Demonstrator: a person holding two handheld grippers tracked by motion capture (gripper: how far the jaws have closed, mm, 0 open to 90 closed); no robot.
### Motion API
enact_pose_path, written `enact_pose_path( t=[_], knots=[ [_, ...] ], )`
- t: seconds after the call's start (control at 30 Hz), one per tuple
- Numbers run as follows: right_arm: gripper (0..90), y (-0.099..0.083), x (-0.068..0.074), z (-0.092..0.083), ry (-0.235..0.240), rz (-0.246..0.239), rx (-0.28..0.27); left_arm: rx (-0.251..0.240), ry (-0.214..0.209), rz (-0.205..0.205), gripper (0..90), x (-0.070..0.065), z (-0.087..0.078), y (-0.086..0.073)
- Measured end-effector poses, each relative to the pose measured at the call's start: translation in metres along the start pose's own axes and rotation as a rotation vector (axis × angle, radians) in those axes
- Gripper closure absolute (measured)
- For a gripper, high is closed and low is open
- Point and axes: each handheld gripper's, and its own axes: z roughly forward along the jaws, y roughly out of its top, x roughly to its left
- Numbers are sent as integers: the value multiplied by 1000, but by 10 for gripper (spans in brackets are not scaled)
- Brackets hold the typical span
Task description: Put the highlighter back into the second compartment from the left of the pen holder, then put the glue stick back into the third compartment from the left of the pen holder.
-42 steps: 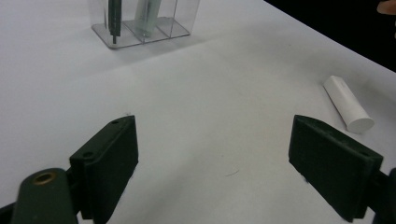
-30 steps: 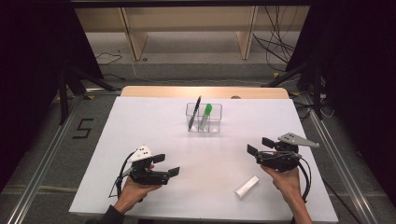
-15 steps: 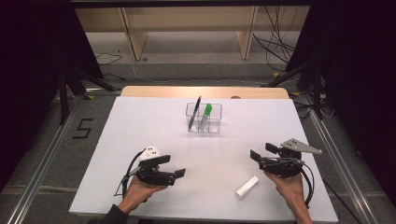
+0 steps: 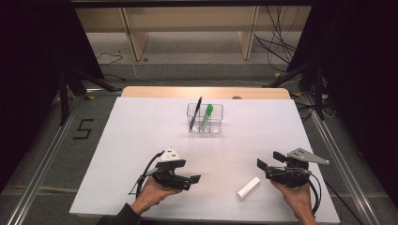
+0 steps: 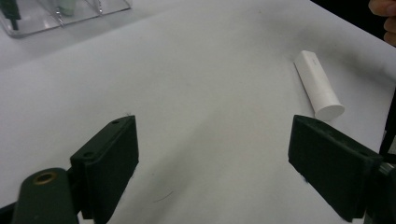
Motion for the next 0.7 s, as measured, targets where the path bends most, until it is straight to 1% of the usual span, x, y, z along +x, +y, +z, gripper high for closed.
enact_pose_path(
  t=[0.23,0.33,0.4,0.47,0.57,0.63,0.7],
  knots=[
    [239,-6,0,-3,-7,-8,9,32,-28,39,157,-15,15,8],
    [239,-8,0,-5,-12,-5,11,43,-37,43,157,-18,19,9],
    [239,-9,1,-6,-12,-5,15,47,-34,48,157,-19,21,10],
    [238,-9,1,-6,-13,-13,13,49,-41,51,157,-21,22,11],
    [238,-10,2,-7,-17,-10,15,56,-53,57,157,-26,24,14],
    [238,-10,2,-6,-17,-11,16,56,-69,51,157,-30,26,15],
    [238,-10,1,-6,-19,-15,17,66,-69,60,157,-34,28,16]
  ],
)
